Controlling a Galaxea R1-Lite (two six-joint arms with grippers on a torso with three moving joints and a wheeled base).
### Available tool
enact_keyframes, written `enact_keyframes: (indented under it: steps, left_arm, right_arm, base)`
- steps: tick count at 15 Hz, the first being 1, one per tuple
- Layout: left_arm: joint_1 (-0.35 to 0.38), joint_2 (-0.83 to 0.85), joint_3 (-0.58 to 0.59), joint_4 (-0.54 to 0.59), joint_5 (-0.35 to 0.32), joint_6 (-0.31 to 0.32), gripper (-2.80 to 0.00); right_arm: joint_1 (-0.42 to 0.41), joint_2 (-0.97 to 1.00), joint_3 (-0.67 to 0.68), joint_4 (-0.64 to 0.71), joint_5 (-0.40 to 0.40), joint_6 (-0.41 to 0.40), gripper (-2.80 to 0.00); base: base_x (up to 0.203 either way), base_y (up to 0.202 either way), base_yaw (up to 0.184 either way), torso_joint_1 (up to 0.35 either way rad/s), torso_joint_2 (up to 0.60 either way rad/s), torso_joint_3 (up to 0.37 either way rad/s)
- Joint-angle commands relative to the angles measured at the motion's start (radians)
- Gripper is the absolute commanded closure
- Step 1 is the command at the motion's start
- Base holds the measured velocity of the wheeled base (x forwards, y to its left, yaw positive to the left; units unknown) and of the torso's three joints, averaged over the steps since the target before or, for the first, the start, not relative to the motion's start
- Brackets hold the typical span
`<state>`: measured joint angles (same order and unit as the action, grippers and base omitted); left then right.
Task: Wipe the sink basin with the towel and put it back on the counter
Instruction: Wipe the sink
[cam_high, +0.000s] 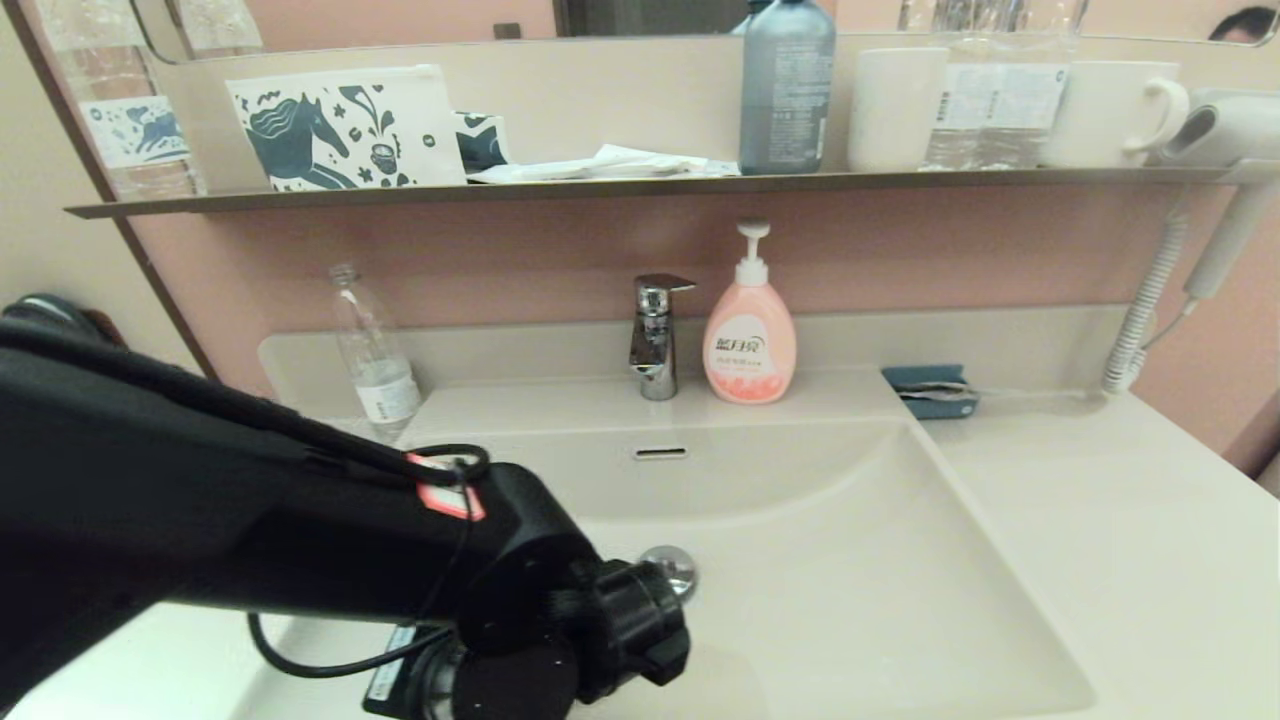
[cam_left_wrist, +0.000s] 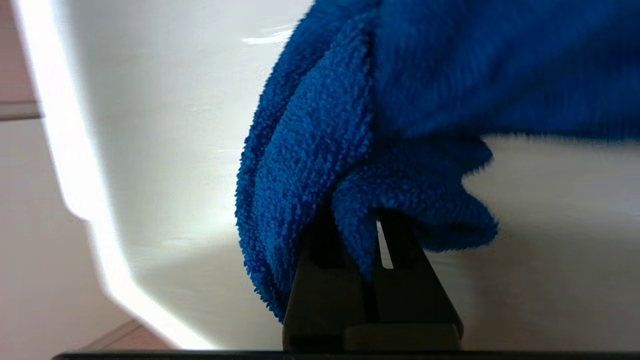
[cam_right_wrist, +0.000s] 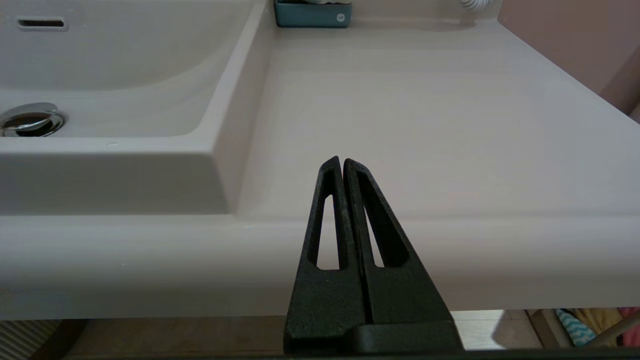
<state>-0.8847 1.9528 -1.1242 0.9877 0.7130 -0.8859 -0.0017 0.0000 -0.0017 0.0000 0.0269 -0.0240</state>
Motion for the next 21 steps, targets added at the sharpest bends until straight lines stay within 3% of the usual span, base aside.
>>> enact_keyframes:
  steps: [1, 3, 6, 9, 13, 17, 20, 21]
  left_arm:
    - [0.104, -0.158, 0.118, -0.030, 0.005, 0.152, 0.00]
    - [0.211, -0.207, 0.156, -0.072, 0.006, 0.285, 0.00]
    - [0.325, -0.217, 0.177, -0.093, 0.006, 0.372, 0.00]
    - [0.377, -0.217, 0.192, -0.204, 0.008, 0.493, 0.00]
    - [0.407, -0.194, 0.237, -0.459, 0.007, 0.581, 0.00]
    - [0.455, -0.137, 0.265, -0.725, 0.006, 0.719, 0.00]
    - [0.524, -0.081, 0.265, -0.944, -0.001, 0.865, 0.00]
    - [0.554, -0.068, 0.265, -1.027, -0.034, 0.929, 0.00]
  right_arm:
    - [0.000, 0.000, 0.000, 0.000, 0.001, -0.001, 0.00]
    - [0.000, 0.000, 0.000, 0.000, 0.001, -0.001, 0.00]
    - [0.000, 0.000, 0.000, 0.000, 0.001, -0.001, 0.00]
    - [0.000, 0.000, 0.000, 0.000, 0.001, -0.001, 0.00]
    - [0.000, 0.000, 0.000, 0.000, 0.001, -0.001, 0.00]
    - [0.000, 0.000, 0.000, 0.000, 0.001, -0.001, 0.00]
    - [0.000, 0.000, 0.000, 0.000, 0.001, -0.001, 0.00]
    - [0.000, 0.000, 0.000, 0.000, 0.001, -0.001, 0.00]
  base:
    - [0.000, 0.000, 0.000, 0.000, 0.00, 0.000]
    - [0.000, 0.000, 0.000, 0.000, 0.00, 0.000]
    - [0.000, 0.000, 0.000, 0.000, 0.00, 0.000]
    - [0.000, 0.000, 0.000, 0.000, 0.00, 0.000]
    - [0.000, 0.000, 0.000, 0.000, 0.00, 0.000]
    - [0.000, 0.000, 0.000, 0.000, 0.00, 0.000]
    - [0.000, 0.000, 0.000, 0.000, 0.00, 0.000]
    - [0.000, 0.000, 0.000, 0.000, 0.00, 0.000]
